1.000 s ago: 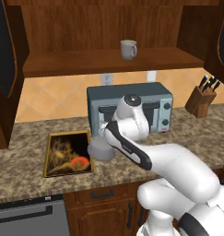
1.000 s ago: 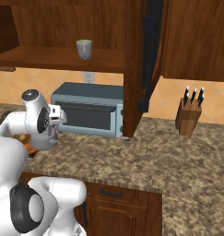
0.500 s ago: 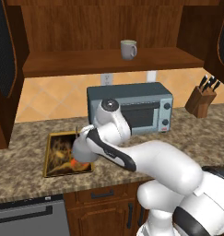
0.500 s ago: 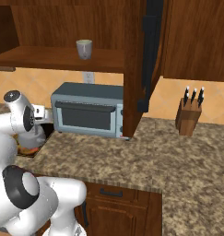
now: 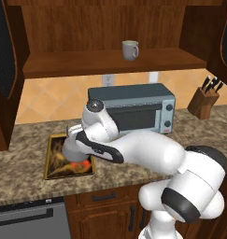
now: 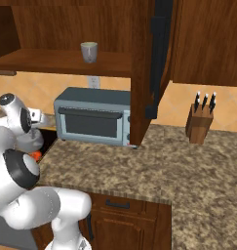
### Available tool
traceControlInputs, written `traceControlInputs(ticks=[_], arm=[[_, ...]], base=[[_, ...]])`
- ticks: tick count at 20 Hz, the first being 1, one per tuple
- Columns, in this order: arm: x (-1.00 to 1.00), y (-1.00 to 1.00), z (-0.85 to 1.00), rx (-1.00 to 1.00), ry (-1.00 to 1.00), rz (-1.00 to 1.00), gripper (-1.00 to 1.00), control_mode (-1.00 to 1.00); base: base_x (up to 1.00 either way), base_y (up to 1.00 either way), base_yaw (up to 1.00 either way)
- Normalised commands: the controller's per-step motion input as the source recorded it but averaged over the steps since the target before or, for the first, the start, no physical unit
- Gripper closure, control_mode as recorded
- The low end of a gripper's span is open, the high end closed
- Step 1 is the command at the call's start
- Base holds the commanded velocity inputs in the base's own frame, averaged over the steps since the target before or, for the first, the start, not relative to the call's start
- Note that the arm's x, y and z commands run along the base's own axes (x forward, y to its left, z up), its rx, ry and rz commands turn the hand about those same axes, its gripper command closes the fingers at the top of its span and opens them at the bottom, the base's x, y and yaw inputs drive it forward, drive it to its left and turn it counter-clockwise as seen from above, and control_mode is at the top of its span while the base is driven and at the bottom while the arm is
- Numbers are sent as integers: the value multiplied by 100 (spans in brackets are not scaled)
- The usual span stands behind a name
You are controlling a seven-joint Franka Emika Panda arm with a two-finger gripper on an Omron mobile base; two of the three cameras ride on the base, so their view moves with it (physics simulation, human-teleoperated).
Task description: Pick the kettle from the counter and place it on the tray. Then pick the mug from the cabinet and place it on the tray. Then close the cabinet doors.
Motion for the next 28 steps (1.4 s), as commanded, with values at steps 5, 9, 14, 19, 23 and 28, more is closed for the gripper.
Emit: traceControlInputs(ticks=[5, 9, 14, 19, 23, 28], arm=[[33, 20, 0, 0, 0, 0, 100, -100], [35, 21, 0, 0, 0, -1, 100, -100], [27, 27, -6, 0, 0, -2, 100, -100], [22, 19, -11, 0, 0, -1, 100, -100], [20, 16, -13, 0, 0, -2, 100, -100], [28, 8, -7, 0, 0, -3, 100, -100]], base=[[0, 0, 0], [0, 0, 0], [0, 0, 0], [0, 0, 0], [0, 0, 0], [0, 0, 0]])
